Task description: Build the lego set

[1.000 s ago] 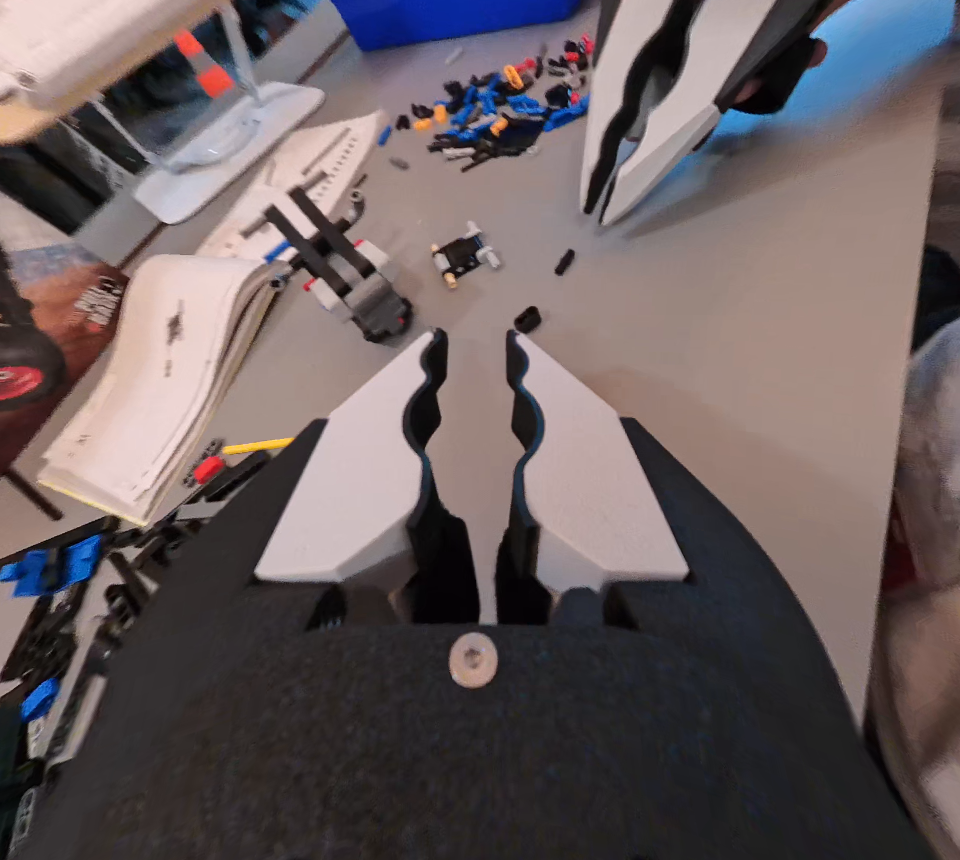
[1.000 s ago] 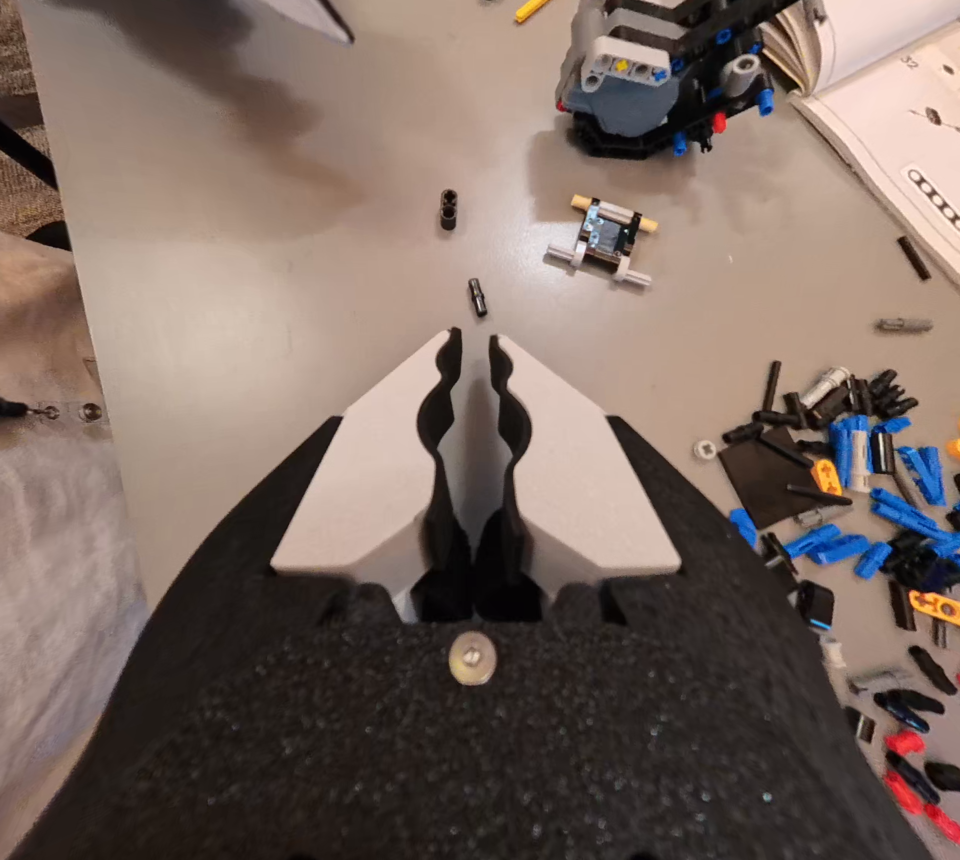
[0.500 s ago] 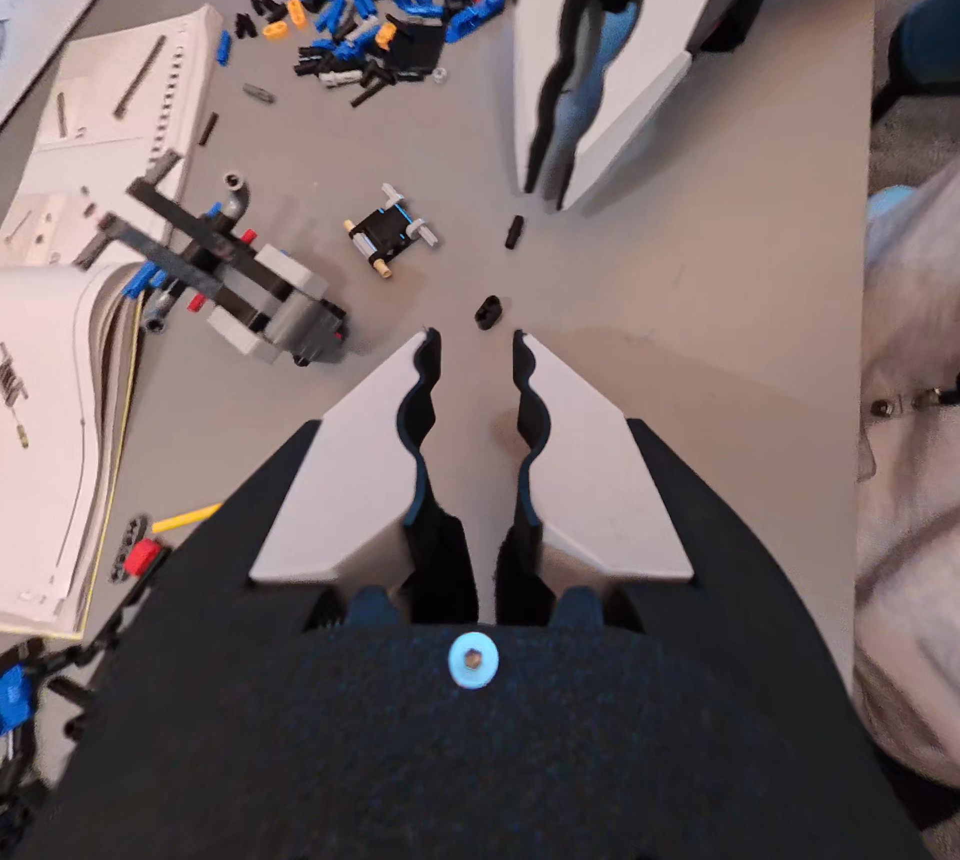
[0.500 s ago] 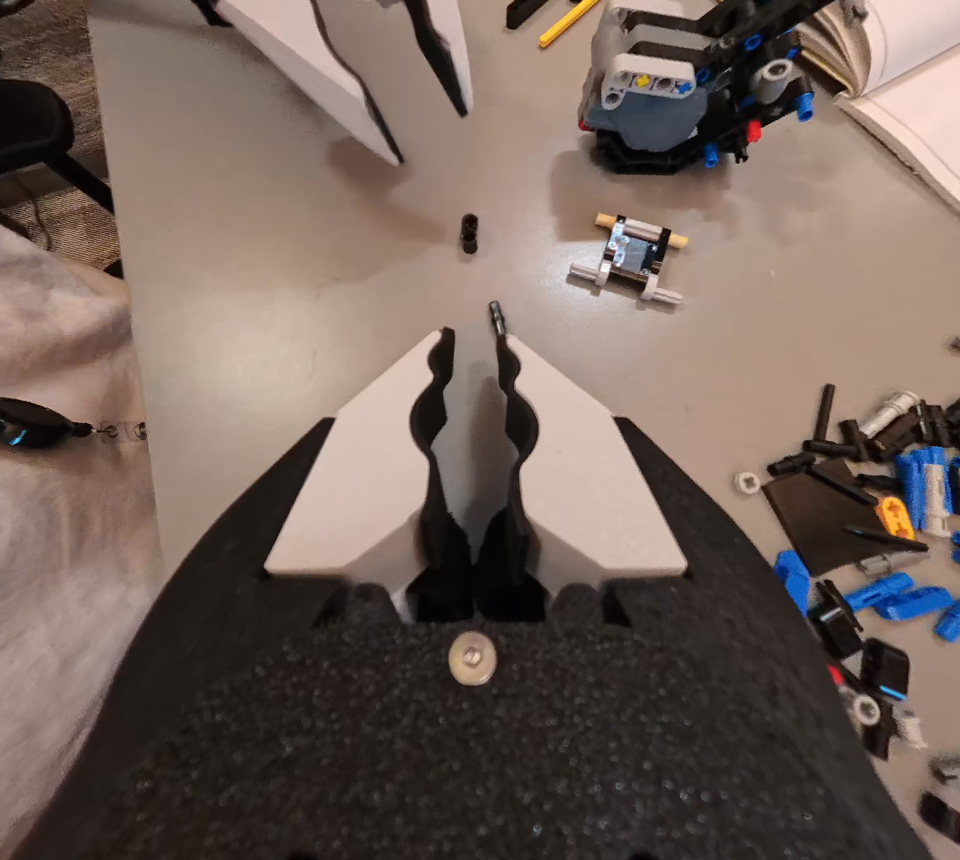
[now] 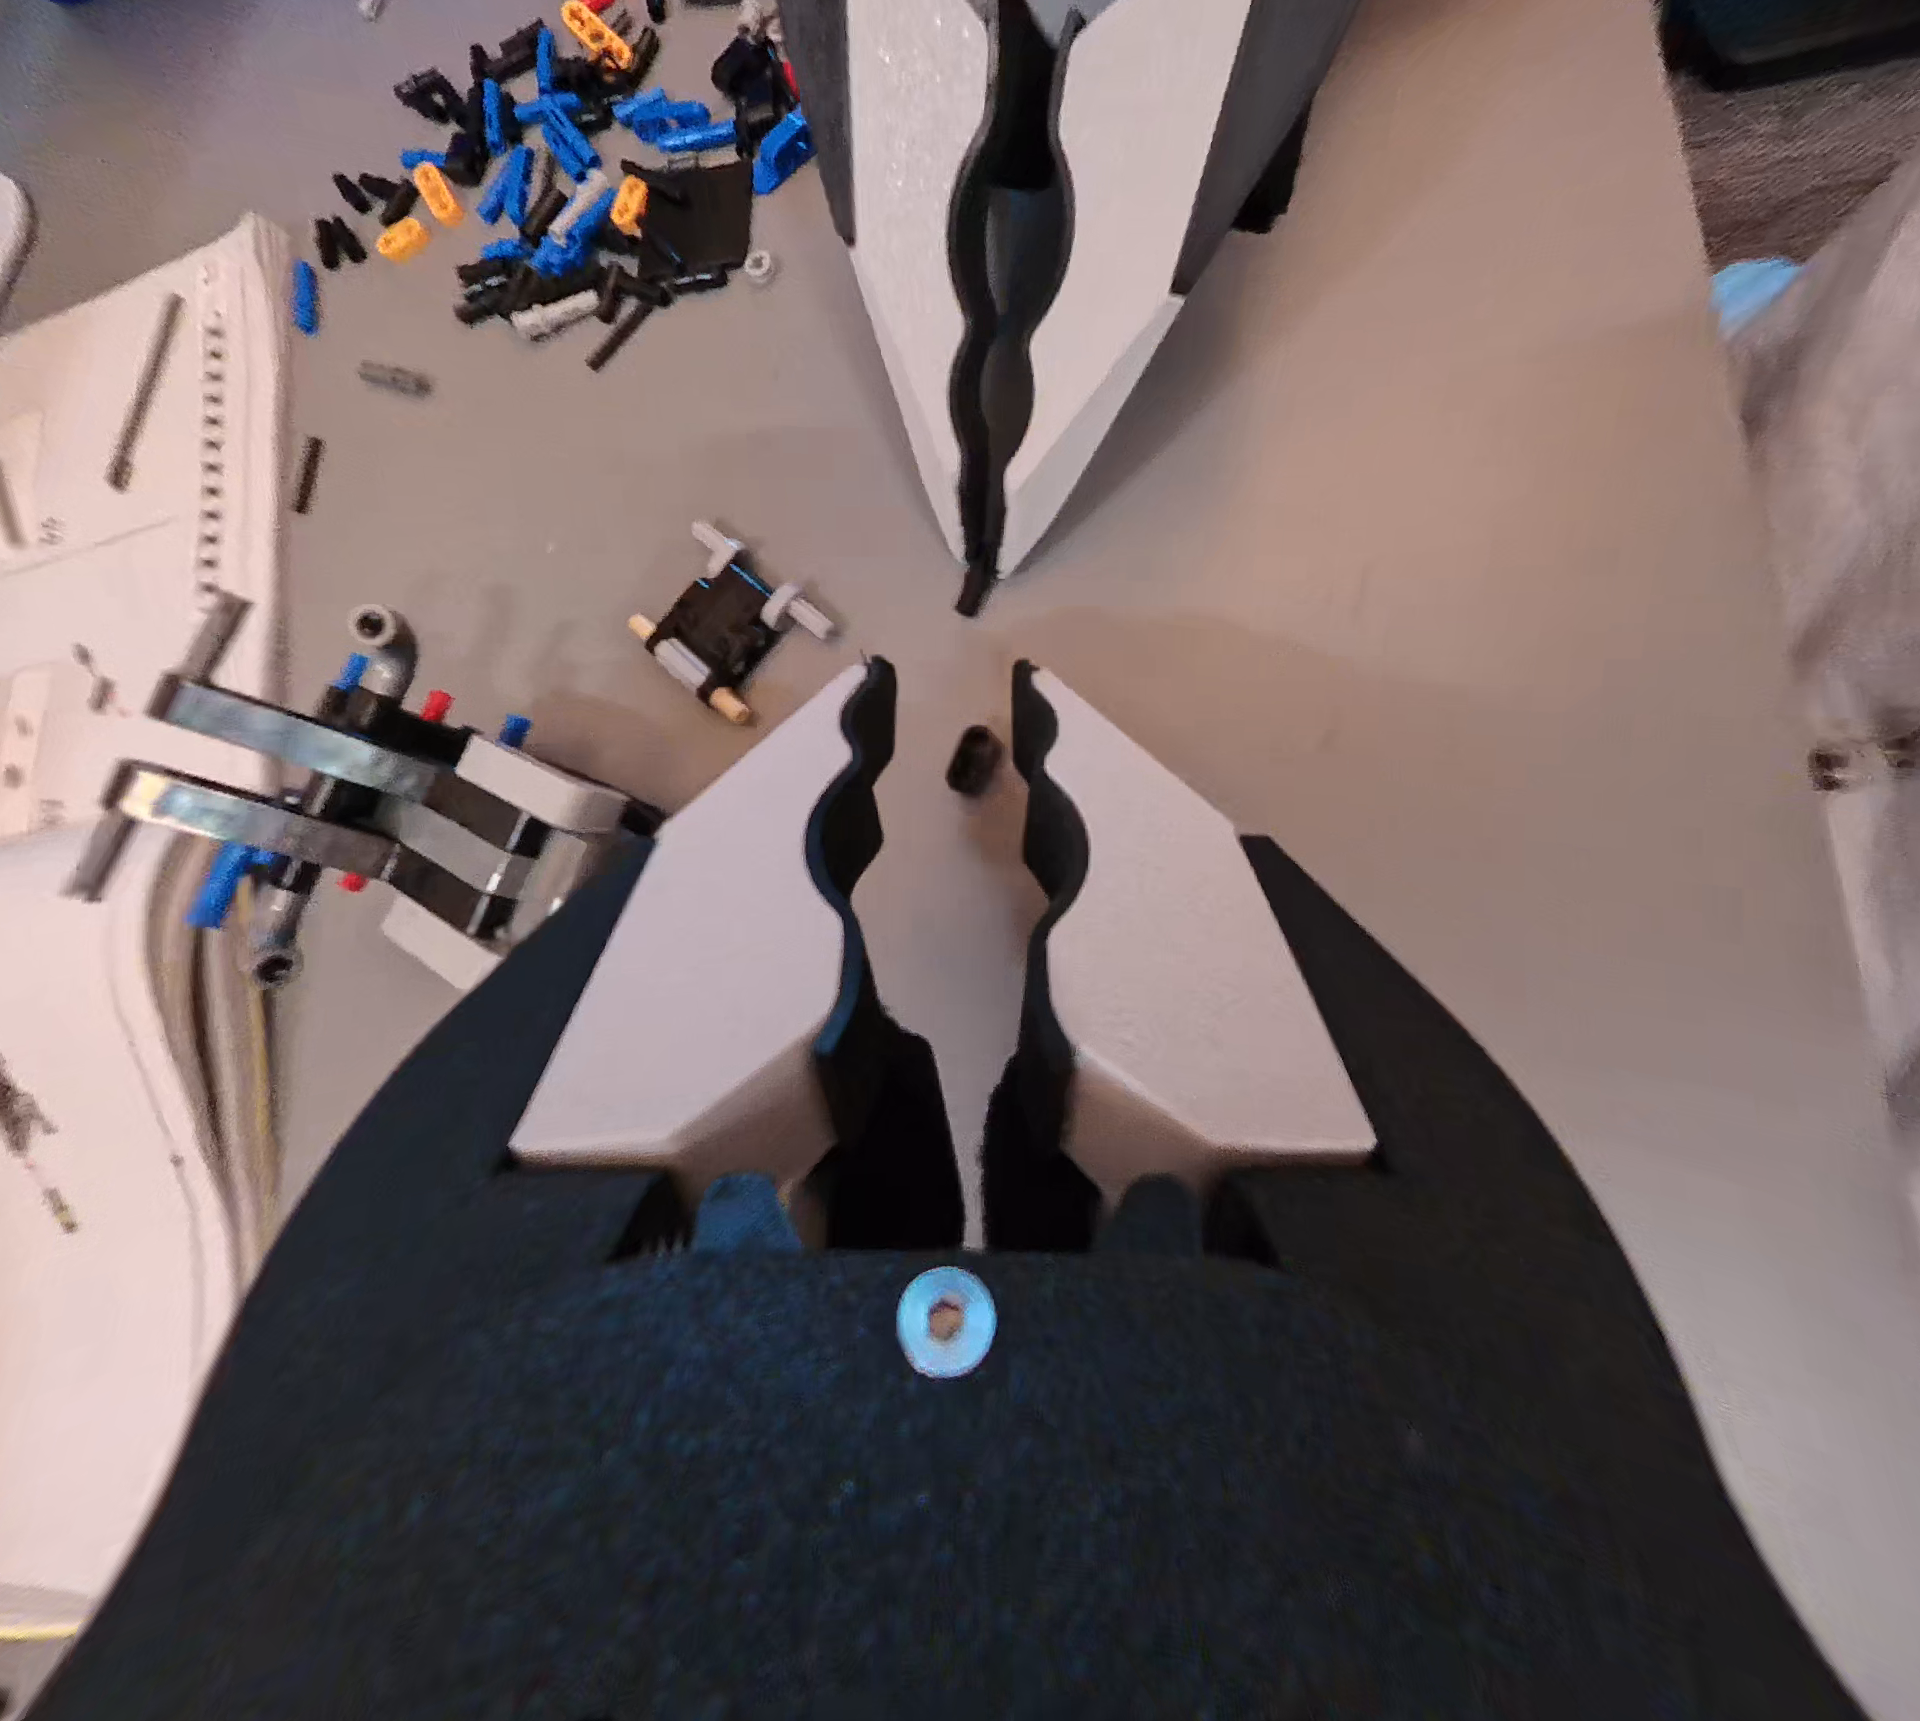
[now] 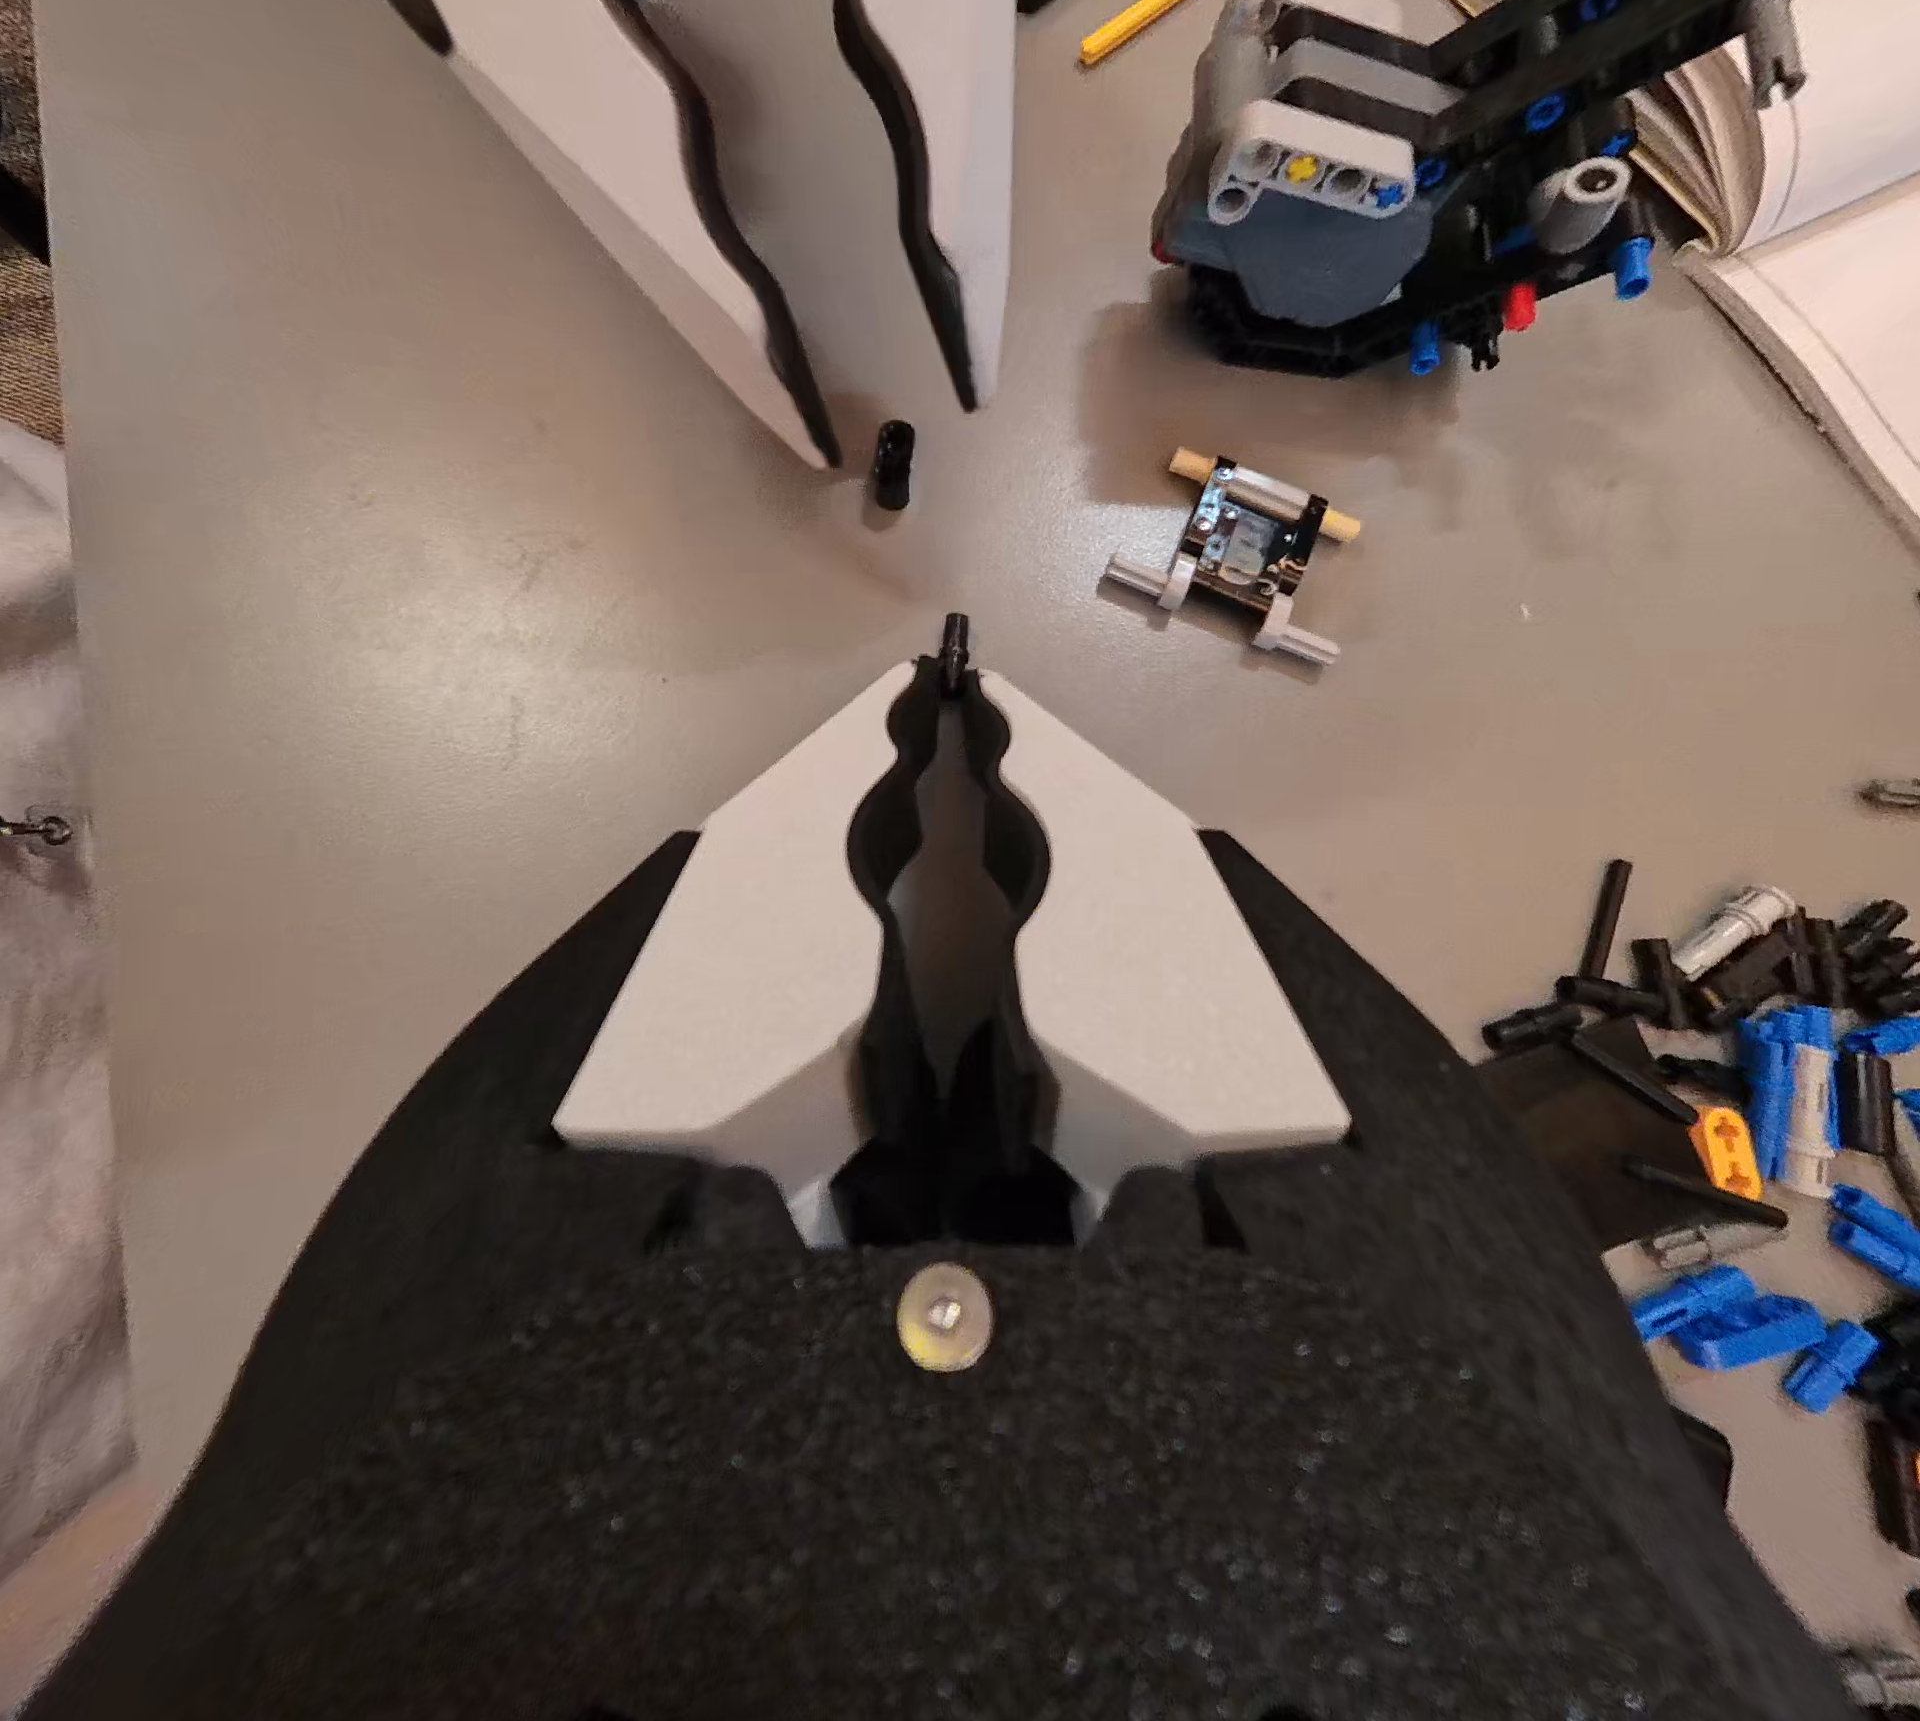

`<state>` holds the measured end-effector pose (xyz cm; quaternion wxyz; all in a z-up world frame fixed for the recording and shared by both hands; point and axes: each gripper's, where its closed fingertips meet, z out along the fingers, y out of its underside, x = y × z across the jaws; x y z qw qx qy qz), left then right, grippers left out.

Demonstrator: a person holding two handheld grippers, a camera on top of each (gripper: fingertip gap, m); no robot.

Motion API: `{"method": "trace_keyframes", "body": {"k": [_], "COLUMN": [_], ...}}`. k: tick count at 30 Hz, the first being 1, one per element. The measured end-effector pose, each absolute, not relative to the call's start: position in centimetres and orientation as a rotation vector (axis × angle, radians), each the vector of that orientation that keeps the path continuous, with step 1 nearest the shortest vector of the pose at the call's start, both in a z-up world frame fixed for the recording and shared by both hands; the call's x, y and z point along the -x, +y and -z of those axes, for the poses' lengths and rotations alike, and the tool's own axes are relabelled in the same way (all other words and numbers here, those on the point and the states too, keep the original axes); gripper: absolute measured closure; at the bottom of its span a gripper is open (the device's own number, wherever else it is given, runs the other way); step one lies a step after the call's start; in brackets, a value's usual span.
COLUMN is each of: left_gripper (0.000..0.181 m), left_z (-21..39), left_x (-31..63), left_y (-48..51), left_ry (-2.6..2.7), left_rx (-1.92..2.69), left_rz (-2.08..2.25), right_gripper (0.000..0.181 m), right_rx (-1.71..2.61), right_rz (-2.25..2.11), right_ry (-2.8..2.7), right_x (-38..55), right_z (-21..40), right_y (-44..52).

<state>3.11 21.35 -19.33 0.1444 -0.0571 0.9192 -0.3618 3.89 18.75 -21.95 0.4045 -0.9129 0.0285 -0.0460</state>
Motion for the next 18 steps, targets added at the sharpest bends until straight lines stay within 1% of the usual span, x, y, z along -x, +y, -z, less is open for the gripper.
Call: {"method": "trace_keyframes", "body": {"k": [3,8,11,14,18], "left_gripper": [0.161,0.163,0.166,0.178,0.180], "left_z": [19.4,18.9,18.8,18.6,18.1], "left_x": [-4.0,-3.5,-3.4,-3.5,-4.2], "left_y": [20.9,19.5,19.1,18.8,18.9], "left_ry": [2.497,2.255,2.211,2.165,2.129], "left_rx": [0.036,-0.232,-0.260,-0.266,-0.189], "left_rz": [0.954,0.855,0.846,0.839,0.855], "right_gripper": [0.178,0.179,0.179,0.178,0.178], "right_rx": [2.274,2.115,2.071,2.058,2.018], "right_rz": [0.031,-0.186,-0.253,-0.275,-0.250], "right_ry": [0.098,0.159,0.147,0.151,0.194], "right_x": [-3.5,-2.6,-2.0,-2.0,-2.7], "right_z": [21.5,18.8,17.9,17.7,17.1], "right_y": [18.8,19.1,19.0,19.1,19.1]}}
